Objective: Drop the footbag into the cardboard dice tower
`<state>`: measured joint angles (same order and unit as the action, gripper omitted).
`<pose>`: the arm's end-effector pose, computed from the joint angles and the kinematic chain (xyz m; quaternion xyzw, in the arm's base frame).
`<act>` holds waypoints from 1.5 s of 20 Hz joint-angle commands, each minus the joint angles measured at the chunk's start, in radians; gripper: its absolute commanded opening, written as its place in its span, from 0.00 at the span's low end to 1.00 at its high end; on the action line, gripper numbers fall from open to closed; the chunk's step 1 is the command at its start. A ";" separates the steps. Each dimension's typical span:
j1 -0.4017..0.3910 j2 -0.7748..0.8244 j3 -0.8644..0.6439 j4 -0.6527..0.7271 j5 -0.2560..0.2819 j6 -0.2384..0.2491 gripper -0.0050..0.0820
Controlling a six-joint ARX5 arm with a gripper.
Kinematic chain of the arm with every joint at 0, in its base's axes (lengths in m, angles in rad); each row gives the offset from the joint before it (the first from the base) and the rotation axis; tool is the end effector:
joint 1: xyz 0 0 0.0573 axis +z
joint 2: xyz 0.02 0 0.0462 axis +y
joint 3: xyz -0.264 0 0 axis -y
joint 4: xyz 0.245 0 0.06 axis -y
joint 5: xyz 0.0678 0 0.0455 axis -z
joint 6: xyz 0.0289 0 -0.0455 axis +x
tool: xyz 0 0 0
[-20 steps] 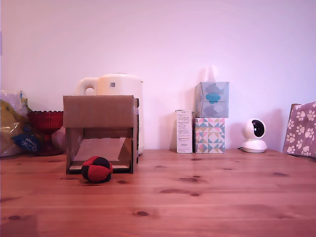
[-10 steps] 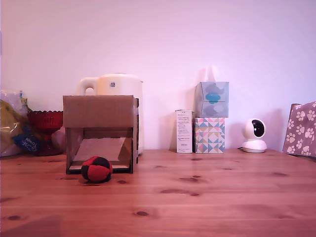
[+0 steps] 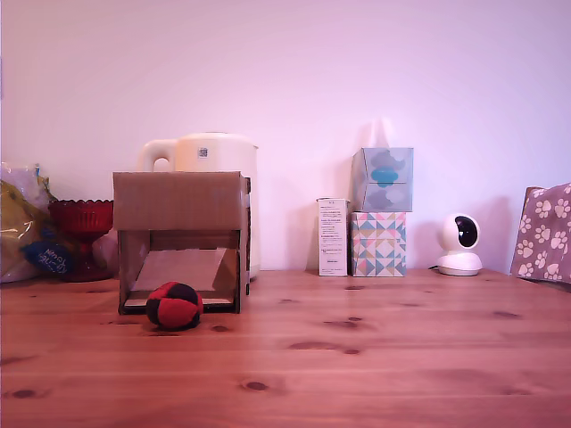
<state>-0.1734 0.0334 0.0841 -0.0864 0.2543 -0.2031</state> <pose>0.0908 -0.0233 0.1812 -0.0998 0.0393 -0.2093 0.9720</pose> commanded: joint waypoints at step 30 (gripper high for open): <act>-0.145 1.441 0.284 0.878 0.048 0.123 0.89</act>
<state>-0.3145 1.4517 0.3752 0.7872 0.2985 -0.0940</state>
